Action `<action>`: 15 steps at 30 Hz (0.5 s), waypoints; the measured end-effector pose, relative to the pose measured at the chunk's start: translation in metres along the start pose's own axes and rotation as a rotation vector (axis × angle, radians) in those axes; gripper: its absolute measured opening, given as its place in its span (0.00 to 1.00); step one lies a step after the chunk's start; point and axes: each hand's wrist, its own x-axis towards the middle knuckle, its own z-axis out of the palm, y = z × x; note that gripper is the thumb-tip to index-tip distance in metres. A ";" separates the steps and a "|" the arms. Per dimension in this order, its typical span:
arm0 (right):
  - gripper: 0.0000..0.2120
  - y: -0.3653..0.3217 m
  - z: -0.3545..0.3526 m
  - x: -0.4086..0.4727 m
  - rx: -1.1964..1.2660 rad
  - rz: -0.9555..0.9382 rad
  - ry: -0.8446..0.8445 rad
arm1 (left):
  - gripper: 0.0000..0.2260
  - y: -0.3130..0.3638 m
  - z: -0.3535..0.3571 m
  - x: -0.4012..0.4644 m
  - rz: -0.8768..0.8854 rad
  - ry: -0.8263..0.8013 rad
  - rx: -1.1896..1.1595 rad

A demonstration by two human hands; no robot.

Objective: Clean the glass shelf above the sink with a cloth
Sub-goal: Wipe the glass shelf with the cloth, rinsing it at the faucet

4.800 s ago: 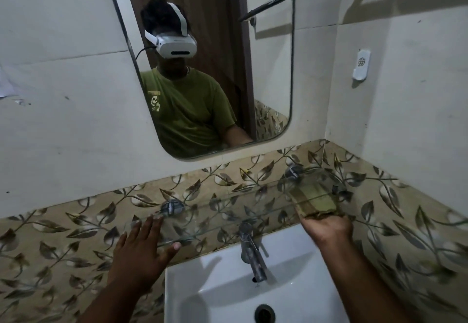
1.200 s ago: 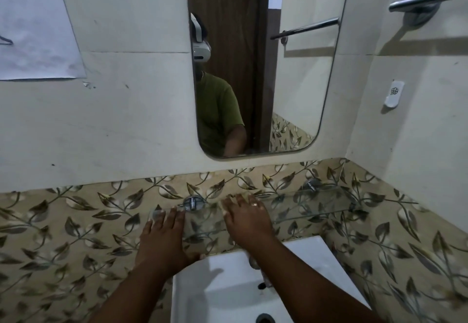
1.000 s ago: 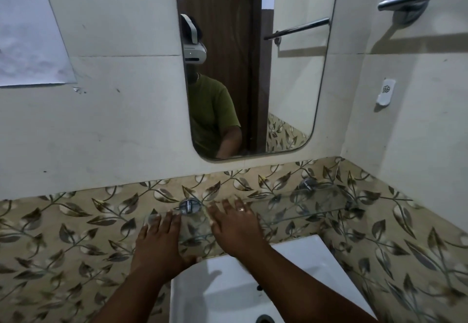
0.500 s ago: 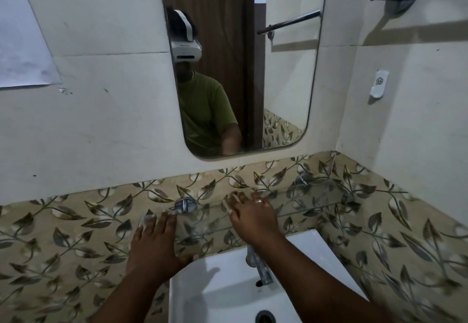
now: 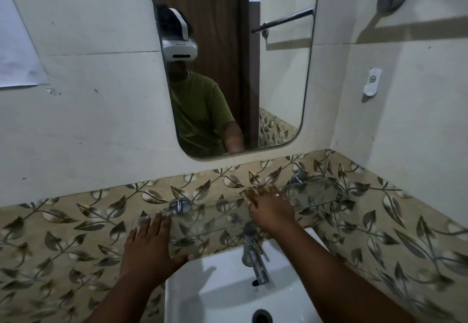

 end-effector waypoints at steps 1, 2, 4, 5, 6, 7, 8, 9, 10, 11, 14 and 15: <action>0.26 -0.003 0.000 -0.005 -0.006 -0.032 0.013 | 0.54 0.000 0.001 0.000 0.002 0.008 -0.002; 0.25 -0.003 0.000 -0.011 -0.005 -0.072 0.028 | 0.54 0.000 0.001 0.000 0.001 0.010 -0.003; 0.25 0.002 -0.001 -0.027 0.016 -0.144 0.054 | 0.54 -0.001 0.001 0.001 0.000 0.006 -0.001; 0.25 0.009 -0.001 -0.035 0.031 -0.166 0.065 | 0.54 -0.001 0.001 0.001 0.002 0.003 0.004; 0.25 0.017 0.001 -0.041 0.038 -0.176 0.076 | 0.54 -0.002 0.002 0.001 0.002 -0.003 0.009; 0.25 0.027 0.003 -0.047 0.039 -0.170 0.090 | 0.54 -0.001 0.002 0.001 -0.002 -0.004 0.009; 0.25 0.038 0.004 -0.051 0.036 -0.143 0.109 | 0.54 -0.001 0.003 0.001 -0.003 -0.001 0.006; 0.25 0.049 0.004 -0.051 0.030 -0.099 0.127 | 0.54 -0.002 0.003 0.001 -0.003 0.003 0.002; 0.25 0.059 0.002 -0.048 0.023 -0.051 0.137 | 0.54 -0.001 0.004 0.001 -0.003 0.006 0.001; 0.25 0.067 -0.001 -0.042 0.011 -0.006 0.130 | 0.54 -0.002 0.004 0.002 -0.003 0.006 0.004; 0.26 0.069 -0.008 -0.018 -0.030 0.046 0.090 | 0.54 -0.003 0.004 0.001 -0.005 0.010 0.013; 0.27 0.065 -0.009 -0.012 -0.030 0.041 0.078 | 0.54 -0.004 0.004 0.001 -0.009 0.005 0.014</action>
